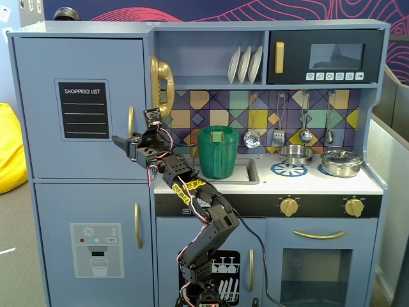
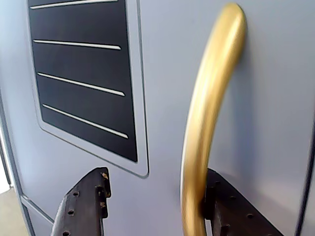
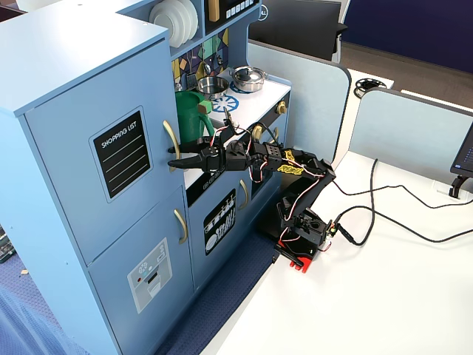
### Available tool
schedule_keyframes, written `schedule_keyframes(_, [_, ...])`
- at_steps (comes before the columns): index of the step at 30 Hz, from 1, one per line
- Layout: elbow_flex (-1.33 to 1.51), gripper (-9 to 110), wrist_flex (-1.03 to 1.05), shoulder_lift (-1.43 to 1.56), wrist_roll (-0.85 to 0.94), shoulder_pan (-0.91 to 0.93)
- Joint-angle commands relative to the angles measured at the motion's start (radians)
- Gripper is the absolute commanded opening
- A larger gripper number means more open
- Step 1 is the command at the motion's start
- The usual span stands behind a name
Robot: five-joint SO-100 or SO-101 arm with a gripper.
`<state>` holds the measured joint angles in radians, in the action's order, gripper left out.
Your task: Open the left cabinet door
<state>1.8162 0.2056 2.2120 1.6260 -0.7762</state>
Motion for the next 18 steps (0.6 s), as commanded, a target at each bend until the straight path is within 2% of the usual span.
schedule_keyframes(1, [0.018,14,-0.061,0.025,0.095,-0.094])
schedule_keyframes(6, [0.087,13,-0.087,0.086,0.247,-0.213])
schedule_keyframes(10, [0.124,12,-0.092,0.126,0.304,-0.252])
schedule_keyframes(18, [0.242,12,-0.095,0.275,0.339,-0.213])
